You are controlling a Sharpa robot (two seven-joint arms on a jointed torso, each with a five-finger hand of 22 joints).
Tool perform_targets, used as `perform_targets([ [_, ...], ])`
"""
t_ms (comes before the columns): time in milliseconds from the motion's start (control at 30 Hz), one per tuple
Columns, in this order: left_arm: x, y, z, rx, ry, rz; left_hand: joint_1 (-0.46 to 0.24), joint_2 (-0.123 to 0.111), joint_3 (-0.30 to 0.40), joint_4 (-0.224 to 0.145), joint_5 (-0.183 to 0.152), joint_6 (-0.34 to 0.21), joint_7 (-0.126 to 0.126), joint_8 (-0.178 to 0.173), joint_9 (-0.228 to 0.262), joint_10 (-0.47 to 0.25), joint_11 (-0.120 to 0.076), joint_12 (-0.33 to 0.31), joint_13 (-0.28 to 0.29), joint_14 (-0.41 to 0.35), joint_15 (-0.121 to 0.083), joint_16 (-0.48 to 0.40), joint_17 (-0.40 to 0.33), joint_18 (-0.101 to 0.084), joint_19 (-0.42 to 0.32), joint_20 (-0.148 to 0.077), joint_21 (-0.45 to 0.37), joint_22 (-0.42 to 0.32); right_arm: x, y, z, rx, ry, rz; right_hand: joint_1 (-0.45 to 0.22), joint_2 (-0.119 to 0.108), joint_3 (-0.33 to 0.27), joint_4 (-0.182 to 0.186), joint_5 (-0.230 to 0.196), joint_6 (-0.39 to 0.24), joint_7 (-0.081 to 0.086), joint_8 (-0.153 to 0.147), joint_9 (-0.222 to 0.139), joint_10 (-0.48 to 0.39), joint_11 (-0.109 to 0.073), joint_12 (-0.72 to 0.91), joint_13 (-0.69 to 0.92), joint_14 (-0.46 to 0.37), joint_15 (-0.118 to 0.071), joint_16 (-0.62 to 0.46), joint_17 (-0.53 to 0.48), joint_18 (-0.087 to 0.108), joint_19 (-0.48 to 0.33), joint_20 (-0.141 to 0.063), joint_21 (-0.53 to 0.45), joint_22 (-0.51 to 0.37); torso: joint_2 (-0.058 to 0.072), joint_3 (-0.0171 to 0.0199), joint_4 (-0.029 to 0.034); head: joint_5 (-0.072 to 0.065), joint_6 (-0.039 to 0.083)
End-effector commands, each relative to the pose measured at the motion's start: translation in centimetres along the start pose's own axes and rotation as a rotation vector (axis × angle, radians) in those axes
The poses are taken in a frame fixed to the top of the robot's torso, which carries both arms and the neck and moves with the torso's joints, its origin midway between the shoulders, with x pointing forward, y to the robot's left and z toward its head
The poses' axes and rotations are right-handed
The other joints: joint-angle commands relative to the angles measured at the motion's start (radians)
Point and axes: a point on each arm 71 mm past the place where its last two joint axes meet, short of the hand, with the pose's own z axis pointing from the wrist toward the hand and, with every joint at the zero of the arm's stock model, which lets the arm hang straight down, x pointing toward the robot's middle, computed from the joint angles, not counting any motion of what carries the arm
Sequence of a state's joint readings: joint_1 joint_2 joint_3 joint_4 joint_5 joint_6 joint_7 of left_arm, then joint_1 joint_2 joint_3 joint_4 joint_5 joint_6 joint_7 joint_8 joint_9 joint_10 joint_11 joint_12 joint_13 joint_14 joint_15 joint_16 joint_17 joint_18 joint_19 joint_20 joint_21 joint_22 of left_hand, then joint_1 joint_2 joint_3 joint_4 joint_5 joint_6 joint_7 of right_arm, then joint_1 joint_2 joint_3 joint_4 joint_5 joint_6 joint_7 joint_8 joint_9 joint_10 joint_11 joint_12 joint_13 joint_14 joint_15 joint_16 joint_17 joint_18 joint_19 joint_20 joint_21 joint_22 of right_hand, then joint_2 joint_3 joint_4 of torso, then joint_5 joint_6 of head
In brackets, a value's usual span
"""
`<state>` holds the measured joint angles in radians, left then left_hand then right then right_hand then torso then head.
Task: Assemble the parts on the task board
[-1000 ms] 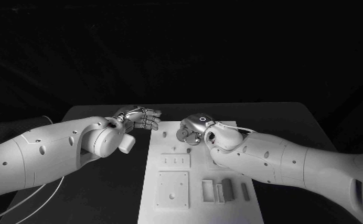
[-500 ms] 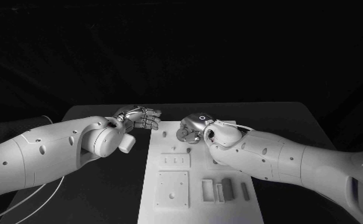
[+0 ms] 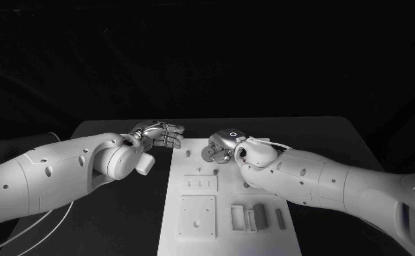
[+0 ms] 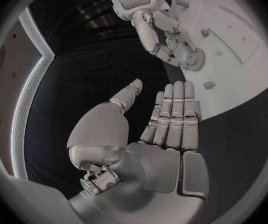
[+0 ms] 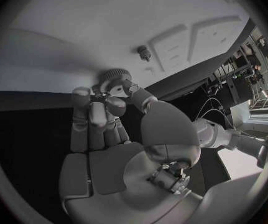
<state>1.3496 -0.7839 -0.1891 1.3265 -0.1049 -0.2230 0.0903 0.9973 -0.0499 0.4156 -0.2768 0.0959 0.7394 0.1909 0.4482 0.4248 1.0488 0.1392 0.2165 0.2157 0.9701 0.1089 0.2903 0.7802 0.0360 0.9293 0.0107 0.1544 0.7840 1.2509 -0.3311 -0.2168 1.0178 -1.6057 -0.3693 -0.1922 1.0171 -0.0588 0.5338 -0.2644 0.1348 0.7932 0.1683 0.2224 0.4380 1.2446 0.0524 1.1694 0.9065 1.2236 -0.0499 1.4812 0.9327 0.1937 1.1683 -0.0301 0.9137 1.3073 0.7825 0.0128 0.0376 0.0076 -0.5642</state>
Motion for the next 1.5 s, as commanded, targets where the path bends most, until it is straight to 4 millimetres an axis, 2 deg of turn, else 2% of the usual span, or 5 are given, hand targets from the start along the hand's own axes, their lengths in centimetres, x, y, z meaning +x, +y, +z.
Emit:
perform_targets([
  [33,0.26,-0.18,0.05,0.009,0.015,0.001,-0.01,0.0,0.003,0.006,-0.004,-0.001,0.006,-0.004,0.001,0.004,0.005,-0.004,0.001,0.005,0.003,-0.004,0.001,0.018,0.002,0.0,-0.004,0.001,0.06,0.03,0.02,0.005,0.007,-0.002,0.002,-0.016,-0.002,-0.011,0.002,-0.012,0.005,-0.007,-0.004,-0.009,0.006,0.002,0.002,-0.008,0.001,-0.004,-0.006,0.068,0.002,-0.007,-0.003,0.018,0.0,0.0001,-0.0001,0.0,0.0],
  [300,0.28,-0.19,0.05,0.01,0.015,0.001,-0.01,0.0,0.003,0.006,-0.004,-0.001,0.006,-0.004,0.001,0.004,0.005,-0.004,0.001,0.005,0.002,-0.004,0.002,0.018,0.002,0.0,-0.005,0.001,0.12,-0.01,0.11,0.004,0.015,-0.005,0.004,-0.046,-0.001,-0.015,-0.004,-0.042,0.018,-0.021,-0.011,-0.021,0.019,0.008,0.006,-0.012,0.014,-0.003,-0.004,0.068,0.003,-0.006,-0.005,0.016,0.0,0.0005,-0.0018,0.0,0.0],
  [700,0.28,-0.2,0.07,0.009,0.014,0.001,-0.01,0.001,0.003,0.006,-0.004,-0.001,0.006,-0.004,0.001,0.004,0.005,-0.004,0.002,0.005,0.003,-0.005,0.002,0.018,0.002,0.001,-0.005,0.002,-0.03,0.23,0.21,0.002,-0.004,-0.001,0.016,-0.003,0.004,-0.021,0.004,0.109,-0.034,0.075,0.048,-0.016,-0.031,0.012,0.006,0.001,-0.029,0.002,0.013,0.068,0.005,-0.006,0.001,0.019,0.0,0.0005,0.0,-0.001,-0.003],
  [1067,0.3,-0.19,0.05,0.008,0.014,0.001,-0.011,0.001,0.003,0.007,-0.004,-0.001,0.006,-0.004,0.002,0.004,0.005,-0.005,0.002,0.005,0.003,-0.006,0.003,0.018,0.002,0.001,-0.005,0.002,-0.07,0.16,0.38,0.027,-0.008,-0.017,0.018,-0.002,0.005,-0.023,-0.001,0.125,-0.044,0.088,0.069,-0.013,-0.041,0.008,0.005,0.0,-0.04,0.001,0.012,0.068,0.003,-0.007,0.001,0.019,0.0,-0.0001,-0.0002,-0.001,-0.002],
  [1500,0.28,-0.17,0.03,0.006,0.014,0.001,-0.011,0.0,0.003,0.007,-0.004,-0.001,0.007,-0.005,0.002,0.004,0.005,-0.005,0.003,0.005,0.003,-0.006,0.003,0.018,0.002,0.001,-0.005,0.002,-0.02,0.06,0.41,0.064,0.0,-0.032,-0.067,-0.066,-0.002,0.049,-0.031,0.121,-0.047,0.087,0.095,-0.009,-0.044,0.0,0.005,0.002,-0.043,-0.002,0.01,0.068,0.007,-0.005,-0.002,0.015,0.0,0.0004,-0.0011,-0.001,-0.003],
])
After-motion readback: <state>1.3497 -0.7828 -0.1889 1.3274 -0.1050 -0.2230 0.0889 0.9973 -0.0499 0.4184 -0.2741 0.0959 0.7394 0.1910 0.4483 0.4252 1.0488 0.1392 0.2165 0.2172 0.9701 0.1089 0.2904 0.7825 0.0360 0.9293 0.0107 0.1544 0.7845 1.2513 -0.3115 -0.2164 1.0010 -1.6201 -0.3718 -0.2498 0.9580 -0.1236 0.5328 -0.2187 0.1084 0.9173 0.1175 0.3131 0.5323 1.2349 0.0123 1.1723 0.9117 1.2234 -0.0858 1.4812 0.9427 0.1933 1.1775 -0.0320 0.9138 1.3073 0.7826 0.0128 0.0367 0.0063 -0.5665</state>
